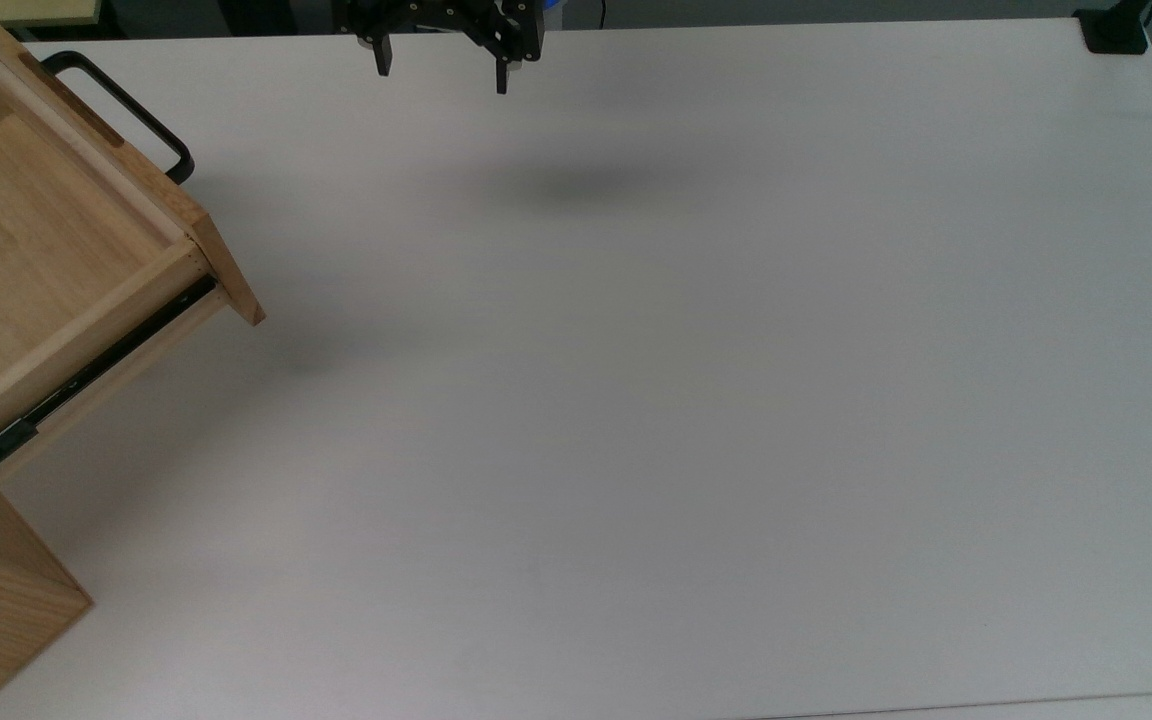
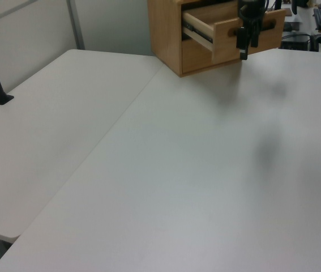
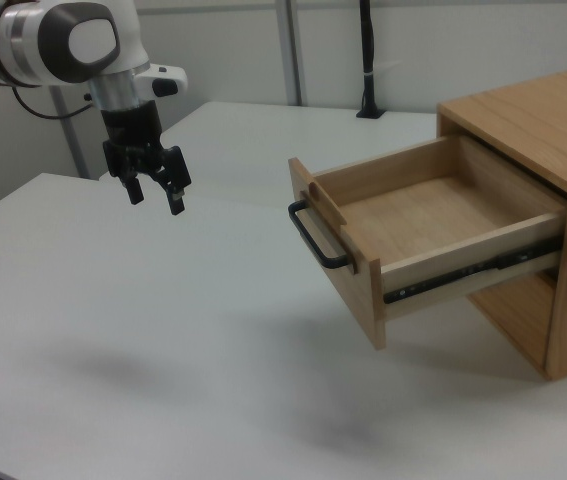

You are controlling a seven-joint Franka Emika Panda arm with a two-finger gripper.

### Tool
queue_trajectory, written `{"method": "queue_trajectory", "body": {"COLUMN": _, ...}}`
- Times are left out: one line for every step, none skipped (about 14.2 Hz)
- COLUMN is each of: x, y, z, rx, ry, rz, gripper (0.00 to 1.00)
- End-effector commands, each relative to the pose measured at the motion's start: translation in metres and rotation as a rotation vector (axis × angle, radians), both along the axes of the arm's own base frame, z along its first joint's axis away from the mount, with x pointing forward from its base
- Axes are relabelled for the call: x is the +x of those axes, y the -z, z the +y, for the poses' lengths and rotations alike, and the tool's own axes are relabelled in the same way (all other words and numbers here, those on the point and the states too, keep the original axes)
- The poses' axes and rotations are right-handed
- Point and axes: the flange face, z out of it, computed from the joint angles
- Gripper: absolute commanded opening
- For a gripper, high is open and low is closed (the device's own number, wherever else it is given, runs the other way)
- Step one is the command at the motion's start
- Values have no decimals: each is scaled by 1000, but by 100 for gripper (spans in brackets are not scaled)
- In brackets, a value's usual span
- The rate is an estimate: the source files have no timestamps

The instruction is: Close the drawer by sliding it

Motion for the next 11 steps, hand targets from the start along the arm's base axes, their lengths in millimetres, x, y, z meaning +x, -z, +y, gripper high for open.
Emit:
{"method": "queue_trajectory", "body": {"x": 2, "y": -3, "z": 1, "rx": 19, "ry": 1, "rz": 14, "gripper": 100}}
{"method": "queue_trajectory", "body": {"x": 1, "y": -4, "z": -1, "rx": 18, "ry": -17, "rz": 20, "gripper": 100}}
{"method": "queue_trajectory", "body": {"x": 1, "y": -4, "z": 0, "rx": 18, "ry": -19, "rz": 20, "gripper": 100}}
{"method": "queue_trajectory", "body": {"x": 1, "y": -4, "z": 0, "rx": 18, "ry": -20, "rz": 20, "gripper": 100}}
{"method": "queue_trajectory", "body": {"x": 1, "y": -3, "z": 0, "rx": 18, "ry": -20, "rz": 22, "gripper": 100}}
{"method": "queue_trajectory", "body": {"x": 1, "y": -3, "z": -1, "rx": 18, "ry": -19, "rz": 20, "gripper": 100}}
{"method": "queue_trajectory", "body": {"x": 1, "y": -3, "z": 0, "rx": 18, "ry": -20, "rz": 20, "gripper": 100}}
{"method": "queue_trajectory", "body": {"x": 1, "y": -3, "z": 0, "rx": 18, "ry": -25, "rz": 20, "gripper": 100}}
{"method": "queue_trajectory", "body": {"x": 2, "y": -3, "z": 0, "rx": 15, "ry": -27, "rz": 19, "gripper": 100}}
{"method": "queue_trajectory", "body": {"x": 2, "y": -2, "z": 0, "rx": 11, "ry": -27, "rz": 19, "gripper": 100}}
{"method": "queue_trajectory", "body": {"x": 2, "y": -3, "z": -1, "rx": 6, "ry": -31, "rz": 17, "gripper": 100}}
